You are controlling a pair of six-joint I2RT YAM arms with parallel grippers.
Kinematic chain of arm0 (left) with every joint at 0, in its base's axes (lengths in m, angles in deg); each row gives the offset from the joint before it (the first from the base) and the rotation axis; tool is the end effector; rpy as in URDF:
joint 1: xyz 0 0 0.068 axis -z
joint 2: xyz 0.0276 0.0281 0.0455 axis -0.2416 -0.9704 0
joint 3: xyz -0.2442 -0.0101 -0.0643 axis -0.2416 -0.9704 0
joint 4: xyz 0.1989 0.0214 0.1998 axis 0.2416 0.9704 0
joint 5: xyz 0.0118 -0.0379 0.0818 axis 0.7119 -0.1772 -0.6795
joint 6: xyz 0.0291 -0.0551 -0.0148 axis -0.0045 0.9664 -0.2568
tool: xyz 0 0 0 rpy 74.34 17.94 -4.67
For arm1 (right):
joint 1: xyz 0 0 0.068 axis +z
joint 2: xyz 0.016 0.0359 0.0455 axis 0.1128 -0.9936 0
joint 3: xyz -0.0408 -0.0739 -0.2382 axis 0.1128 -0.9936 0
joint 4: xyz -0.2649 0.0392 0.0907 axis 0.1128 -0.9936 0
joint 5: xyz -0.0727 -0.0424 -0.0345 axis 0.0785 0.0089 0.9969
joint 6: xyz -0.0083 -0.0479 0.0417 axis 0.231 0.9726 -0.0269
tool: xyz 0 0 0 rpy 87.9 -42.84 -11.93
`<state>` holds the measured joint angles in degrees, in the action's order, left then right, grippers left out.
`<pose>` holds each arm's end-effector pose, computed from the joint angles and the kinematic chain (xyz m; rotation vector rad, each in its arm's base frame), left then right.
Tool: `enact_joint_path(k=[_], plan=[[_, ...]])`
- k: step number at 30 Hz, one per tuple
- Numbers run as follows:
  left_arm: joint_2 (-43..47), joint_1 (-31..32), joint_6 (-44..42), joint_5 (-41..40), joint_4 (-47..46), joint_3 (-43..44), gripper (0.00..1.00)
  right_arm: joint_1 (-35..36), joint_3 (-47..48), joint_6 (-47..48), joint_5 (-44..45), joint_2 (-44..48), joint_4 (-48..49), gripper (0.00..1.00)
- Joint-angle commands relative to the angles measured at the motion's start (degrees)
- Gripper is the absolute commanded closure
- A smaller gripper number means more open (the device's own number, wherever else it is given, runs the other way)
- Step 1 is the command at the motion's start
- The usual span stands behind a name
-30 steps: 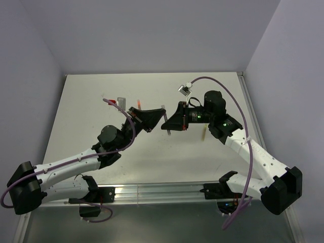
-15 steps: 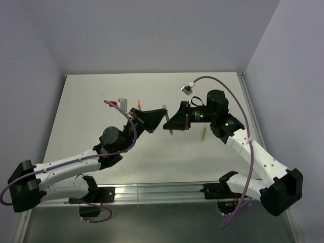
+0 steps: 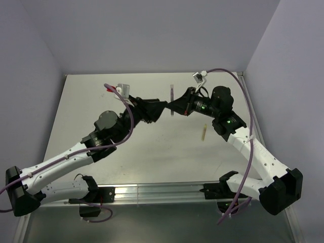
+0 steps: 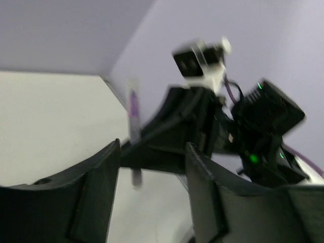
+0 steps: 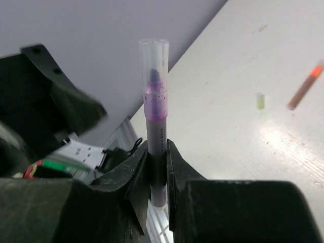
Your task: Insert the pens into the pen caps
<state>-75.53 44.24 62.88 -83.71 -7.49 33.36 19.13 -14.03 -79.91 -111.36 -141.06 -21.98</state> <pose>0.1640 -0.2415 0.3729 0.0485 1.4682 -1.2119 0.2496 0.1559 0.3531 -0.4439 1.7299 1.3869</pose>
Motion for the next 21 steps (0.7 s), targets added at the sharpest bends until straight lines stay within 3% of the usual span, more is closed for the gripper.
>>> enact_joint_path(k=[1,2,6,8,10,15,16,21], plan=[[1.4,-5.6,-1.5,-0.6,6.1,6.5,0.42,0.2,1.6,-0.1,10.1,-0.2,1.3,1.00],[1.5,-6.8,-1.8,-1.4,6.9,8.6,0.34,0.4,1.2,-0.1,10.5,-0.4,0.8,1.00],[2.3,-12.0,-3.0,-6.3,10.9,12.8,0.35,1.6,0.7,2.1,12.7,-1.4,-3.2,1.00],[2.3,-13.0,-2.5,-8.2,15.3,15.1,0.22,1.9,5.3,5.2,16.8,-5.2,-8.3,1.00],[2.9,-15.3,-1.5,-7.3,17.6,15.6,0.24,2.9,9.0,8.6,20.8,-11.1,-13.6,1.00],[6.9,-21.7,2.9,-3.0,20.4,13.3,0.12,3.6,19.2,12.7,28.0,-24.8,-19.0,1.00],[7.5,-22.8,3.4,-1.9,20.4,12.7,0.01,3.6,20.8,13.2,28.4,-29.7,-19.8,1.00],[9.7,-29.8,6.0,4.5,22.4,10.3,0.00,3.8,34.4,16.5,31.6,-43.1,-26.9,1.00]])
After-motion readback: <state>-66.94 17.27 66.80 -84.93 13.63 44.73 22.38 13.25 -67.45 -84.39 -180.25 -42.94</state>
